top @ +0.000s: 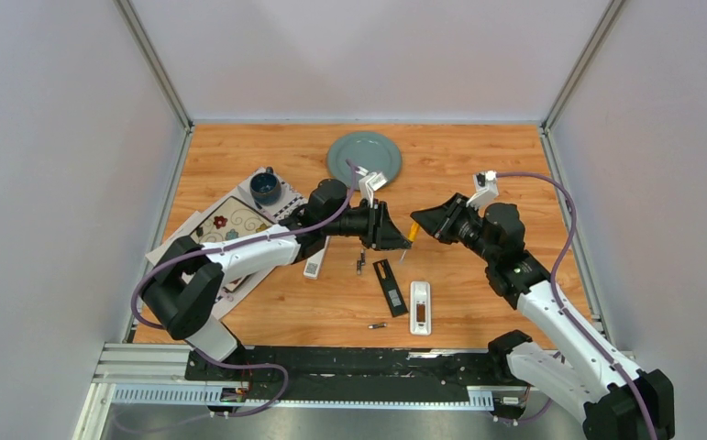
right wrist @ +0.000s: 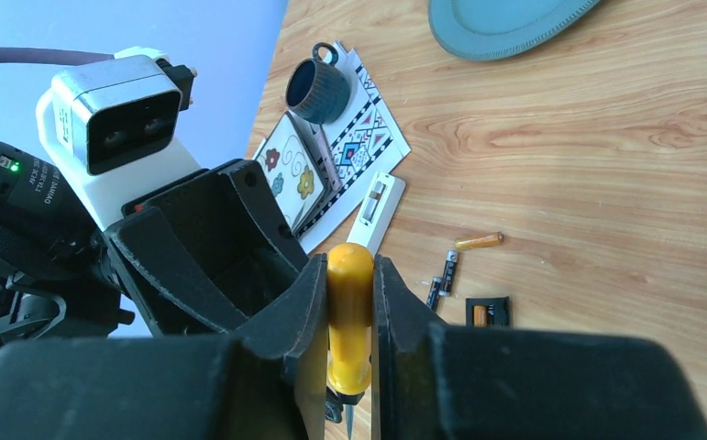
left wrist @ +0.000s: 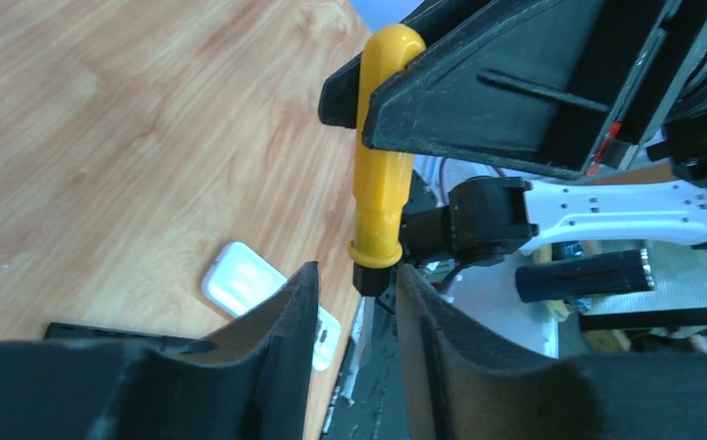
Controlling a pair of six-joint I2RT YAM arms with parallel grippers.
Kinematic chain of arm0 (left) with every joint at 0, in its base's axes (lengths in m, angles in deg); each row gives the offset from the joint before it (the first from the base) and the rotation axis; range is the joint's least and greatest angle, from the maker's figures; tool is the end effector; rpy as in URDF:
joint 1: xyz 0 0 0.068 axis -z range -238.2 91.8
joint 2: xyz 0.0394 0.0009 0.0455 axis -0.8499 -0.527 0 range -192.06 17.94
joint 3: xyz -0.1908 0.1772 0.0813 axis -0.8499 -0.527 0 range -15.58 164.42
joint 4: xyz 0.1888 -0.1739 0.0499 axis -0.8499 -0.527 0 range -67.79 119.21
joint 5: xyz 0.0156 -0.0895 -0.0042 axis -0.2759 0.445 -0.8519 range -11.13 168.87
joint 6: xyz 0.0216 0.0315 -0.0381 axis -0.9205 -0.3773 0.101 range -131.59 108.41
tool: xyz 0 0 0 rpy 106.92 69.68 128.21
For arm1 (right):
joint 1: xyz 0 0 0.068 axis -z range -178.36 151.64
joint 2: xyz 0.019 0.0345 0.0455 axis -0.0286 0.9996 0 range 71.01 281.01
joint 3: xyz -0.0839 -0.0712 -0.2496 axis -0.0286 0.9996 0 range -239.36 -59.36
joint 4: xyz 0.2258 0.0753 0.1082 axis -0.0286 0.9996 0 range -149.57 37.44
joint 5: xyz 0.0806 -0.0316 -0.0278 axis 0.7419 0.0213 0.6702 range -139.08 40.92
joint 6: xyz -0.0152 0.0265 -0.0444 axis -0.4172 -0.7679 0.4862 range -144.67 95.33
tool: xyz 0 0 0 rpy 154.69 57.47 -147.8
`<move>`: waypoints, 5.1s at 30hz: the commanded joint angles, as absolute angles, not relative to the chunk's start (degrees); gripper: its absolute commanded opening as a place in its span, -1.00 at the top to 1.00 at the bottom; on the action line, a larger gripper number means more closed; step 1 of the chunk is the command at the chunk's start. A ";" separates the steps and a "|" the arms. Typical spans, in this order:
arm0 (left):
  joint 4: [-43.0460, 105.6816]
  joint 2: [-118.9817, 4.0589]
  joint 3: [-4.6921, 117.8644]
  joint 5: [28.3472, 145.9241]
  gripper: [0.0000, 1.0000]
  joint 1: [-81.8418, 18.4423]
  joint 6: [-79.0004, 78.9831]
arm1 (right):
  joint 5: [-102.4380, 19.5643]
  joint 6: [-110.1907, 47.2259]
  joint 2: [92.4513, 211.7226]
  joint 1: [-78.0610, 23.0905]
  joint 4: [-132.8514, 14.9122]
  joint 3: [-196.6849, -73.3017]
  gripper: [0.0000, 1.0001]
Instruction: Unload the batteries from the remote control
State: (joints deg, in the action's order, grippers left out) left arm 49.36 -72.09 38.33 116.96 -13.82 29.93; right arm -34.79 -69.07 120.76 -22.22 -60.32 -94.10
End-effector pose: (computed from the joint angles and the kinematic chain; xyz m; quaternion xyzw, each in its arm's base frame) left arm 0.2360 -0.2615 0.2535 0.2152 0.7497 -0.5784 0.2390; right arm 0.1855 0.0918 0.2827 0.0645 0.7843 0.4230 0.4492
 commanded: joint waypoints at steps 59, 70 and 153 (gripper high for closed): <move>17.96 -39.10 40.84 114.91 1.00 -16.19 4.06 | -9.44 -58.77 131.03 -31.58 -58.95 -116.49 0.11; 17.88 -38.13 39.70 112.98 0.99 -16.28 4.93 | -8.64 -57.81 132.27 -32.72 -59.04 -116.14 1.00; 30.54 -80.58 31.17 110.78 0.34 -18.21 25.33 | -28.42 -54.37 153.71 -20.33 -56.75 -104.54 1.00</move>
